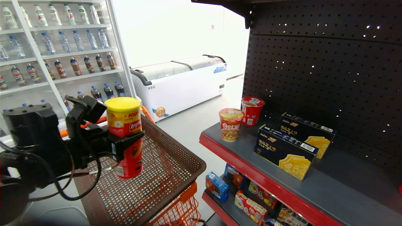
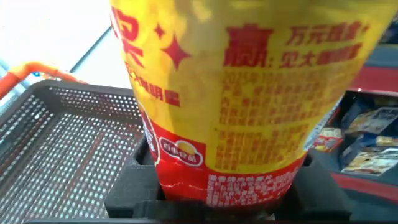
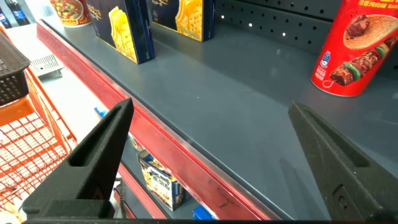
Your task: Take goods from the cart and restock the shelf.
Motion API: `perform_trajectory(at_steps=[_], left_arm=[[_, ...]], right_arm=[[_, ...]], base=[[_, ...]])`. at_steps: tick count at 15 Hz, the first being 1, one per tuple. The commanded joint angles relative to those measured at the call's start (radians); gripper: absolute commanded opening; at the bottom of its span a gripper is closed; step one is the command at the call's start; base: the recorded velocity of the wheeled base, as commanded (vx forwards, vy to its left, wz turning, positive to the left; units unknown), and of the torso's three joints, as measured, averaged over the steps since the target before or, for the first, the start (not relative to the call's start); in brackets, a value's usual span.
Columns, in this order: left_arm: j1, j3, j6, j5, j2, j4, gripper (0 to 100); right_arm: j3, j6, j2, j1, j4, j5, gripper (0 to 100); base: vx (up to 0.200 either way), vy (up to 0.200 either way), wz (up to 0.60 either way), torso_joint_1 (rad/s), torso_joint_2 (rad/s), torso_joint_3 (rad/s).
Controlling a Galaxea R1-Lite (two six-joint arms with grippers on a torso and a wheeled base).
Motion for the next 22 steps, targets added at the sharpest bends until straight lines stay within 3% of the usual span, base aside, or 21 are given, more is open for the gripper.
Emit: perform_trajectory(at_steps=[1,3,5,8,9,10,11,12,13,17,19,21,22], left_arm=[[-0.024,0.061,-0.041,0.033,-0.291,0.116,0],[-0.044,0.053,-0.088,0.043,-0.354,0.173,0],[-0.041,0.072,-0.099,0.062,-0.423,0.199,0],[-0.041,0.213,-0.073,0.068,-0.548,0.254,0],[-0.040,0.306,-0.064,0.068,-0.642,0.253,0],[-0.038,0.351,-0.042,0.083,-0.690,0.254,0],[-0.041,0.371,-0.051,0.120,-0.757,0.266,0],[-0.038,0.365,-0.102,0.119,-0.797,0.283,0],[-0.057,0.348,-0.122,0.126,-0.818,0.306,0],[-0.057,0.220,-0.125,0.149,-0.823,0.365,0],[-0.057,0.220,-0.124,0.154,-0.889,0.415,0],[-0.057,0.227,-0.110,0.152,-1.016,0.601,0],[-0.057,0.236,-0.110,0.152,-1.047,0.641,0]], right_arm=[[0.000,0.000,0.000,0.000,0.000,0.000,100],[0.000,0.000,0.000,0.000,0.000,0.000,100],[0.000,0.000,0.000,0.000,0.000,0.000,100],[0.000,0.000,0.000,0.000,0.000,0.000,100],[0.000,0.000,0.000,0.000,0.000,0.000,100],[0.000,0.000,0.000,0.000,0.000,0.000,100],[0.000,0.000,0.000,0.000,0.000,0.000,100],[0.000,0.000,0.000,0.000,0.000,0.000,100],[0.000,0.000,0.000,0.000,0.000,0.000,100],[0.000,0.000,0.000,0.000,0.000,0.000,100],[0.000,0.000,0.000,0.000,0.000,0.000,100],[0.000,0.000,0.000,0.000,0.000,0.003,100],[0.000,0.000,0.000,0.000,0.000,0.003,100]], base=[[0.000,0.000,0.00,0.000,0.00,0.000],[0.000,0.000,0.00,0.000,0.00,0.000],[0.000,0.000,0.00,0.000,0.00,0.000],[0.000,0.000,0.00,0.000,0.00,0.000],[0.000,0.000,0.00,0.000,0.00,0.000],[0.000,0.000,0.00,0.000,0.00,0.000],[0.000,0.000,0.00,0.000,0.00,0.000],[0.000,0.000,0.00,0.000,0.00,0.000],[0.000,0.000,0.00,0.000,0.00,0.000],[0.000,0.000,0.00,0.000,0.00,0.000],[0.000,0.000,0.00,0.000,0.00,0.000],[0.000,0.000,0.00,0.000,0.00,0.000],[0.000,0.000,0.00,0.000,0.00,0.000]])
